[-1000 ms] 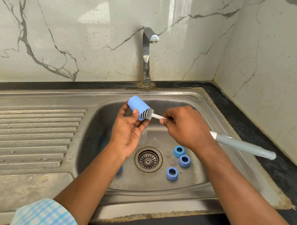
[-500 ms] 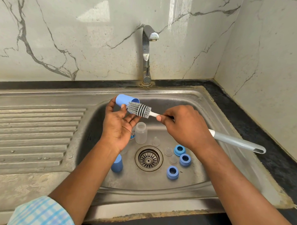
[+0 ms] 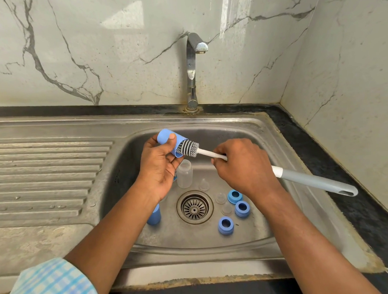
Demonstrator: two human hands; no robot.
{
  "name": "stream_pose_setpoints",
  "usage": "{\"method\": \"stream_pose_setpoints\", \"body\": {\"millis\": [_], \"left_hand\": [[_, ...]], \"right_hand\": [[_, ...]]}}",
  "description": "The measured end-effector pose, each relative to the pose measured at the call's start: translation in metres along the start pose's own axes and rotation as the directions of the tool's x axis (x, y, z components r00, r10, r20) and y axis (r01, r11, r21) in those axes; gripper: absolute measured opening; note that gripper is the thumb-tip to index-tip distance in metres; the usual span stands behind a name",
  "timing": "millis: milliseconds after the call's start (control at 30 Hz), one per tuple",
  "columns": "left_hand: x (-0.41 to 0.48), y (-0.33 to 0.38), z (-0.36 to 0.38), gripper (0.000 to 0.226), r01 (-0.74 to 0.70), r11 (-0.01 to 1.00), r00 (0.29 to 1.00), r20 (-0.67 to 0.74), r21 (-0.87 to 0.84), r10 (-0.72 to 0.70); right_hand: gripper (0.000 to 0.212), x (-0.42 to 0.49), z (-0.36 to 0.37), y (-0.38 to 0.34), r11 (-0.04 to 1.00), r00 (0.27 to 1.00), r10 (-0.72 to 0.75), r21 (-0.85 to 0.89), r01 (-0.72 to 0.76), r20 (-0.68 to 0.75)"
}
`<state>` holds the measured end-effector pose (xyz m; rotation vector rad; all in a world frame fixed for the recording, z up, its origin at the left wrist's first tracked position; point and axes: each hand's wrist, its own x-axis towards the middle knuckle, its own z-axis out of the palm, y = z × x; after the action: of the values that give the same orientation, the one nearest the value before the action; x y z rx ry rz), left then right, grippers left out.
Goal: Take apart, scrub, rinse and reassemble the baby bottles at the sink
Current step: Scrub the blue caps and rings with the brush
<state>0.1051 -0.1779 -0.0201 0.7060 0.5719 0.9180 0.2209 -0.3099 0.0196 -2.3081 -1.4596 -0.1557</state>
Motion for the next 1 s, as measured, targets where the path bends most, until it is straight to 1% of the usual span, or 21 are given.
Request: {"method": "stream_pose_setpoints", "body": {"millis": [67,167,267,367,400,500,600,667,733,833,900,933,1000], "left_hand": [[0.002,0.002,0.0,0.04,-0.02,1.0,0.999,-0.031,-0.01,0.019],[0.006,0.008,-0.004,0.047,-0.051,0.996,0.997,-0.059,-0.071,0.047],[-0.004,0.002,0.002,0.04,-0.048,0.997,0.999,-0.013,-0.054,0.047],[-0.013,-0.01,0.012,0.047,-0.012,0.998,0.998,0.062,-0.066,0.016],[-0.014,-0.009,0.013,0.044,-0.013,0.998,0.997,0.074,-0.062,0.017],[-0.006,-0.003,0.007,0.03,-0.035,0.998,0.999,0.036,-0.047,0.037],[0.0,0.008,0.0,0.027,-0.063,0.993,0.998,-0.003,-0.098,0.063],[0.001,0.013,-0.002,0.026,-0.069,0.99,0.998,-0.004,-0.12,0.069],[-0.002,0.011,-0.001,0.028,-0.05,0.993,0.998,0.035,-0.107,0.054],[-0.012,0.0,0.006,0.029,-0.004,0.995,0.993,0.116,-0.098,0.015],[-0.019,-0.006,0.012,0.017,0.014,0.996,0.986,0.167,-0.087,0.001],[-0.021,-0.007,0.015,0.012,0.005,0.998,0.986,0.164,-0.06,0.005],[-0.019,-0.01,0.016,0.027,-0.052,0.998,0.995,0.084,0.038,0.048]], "right_hand": [[0.015,0.0,0.0,0.001,1.0,1.0,-0.018,-0.011,0.018,-0.004],[0.015,0.0,-0.002,0.001,0.999,0.999,-0.047,0.001,0.047,-0.002],[0.015,-0.001,0.0,-0.002,0.997,0.998,-0.056,0.044,0.057,-0.007],[0.014,0.0,0.002,-0.001,0.987,0.999,-0.018,0.157,0.024,-0.041],[0.011,0.001,0.003,-0.001,0.985,0.999,-0.007,0.173,0.014,-0.037],[0.017,0.002,0.002,-0.001,0.988,0.999,-0.035,0.153,0.03,0.027],[0.021,0.001,-0.002,0.0,0.993,0.994,-0.073,0.1,0.065,0.082],[0.026,0.0,-0.004,0.001,0.994,0.993,-0.081,0.078,0.075,0.081],[0.029,0.001,-0.003,0.001,0.995,0.995,-0.087,0.061,0.084,0.05],[0.026,0.003,0.0,0.002,0.997,0.998,-0.069,0.038,0.069,0.013],[0.026,0.003,0.001,0.002,0.998,0.999,-0.042,0.041,0.042,-0.009],[0.027,0.003,0.001,0.002,0.999,1.0,-0.029,0.042,0.03,-0.006],[0.025,0.002,0.001,0.0,0.998,0.999,-0.031,0.05,0.03,0.025]]}}
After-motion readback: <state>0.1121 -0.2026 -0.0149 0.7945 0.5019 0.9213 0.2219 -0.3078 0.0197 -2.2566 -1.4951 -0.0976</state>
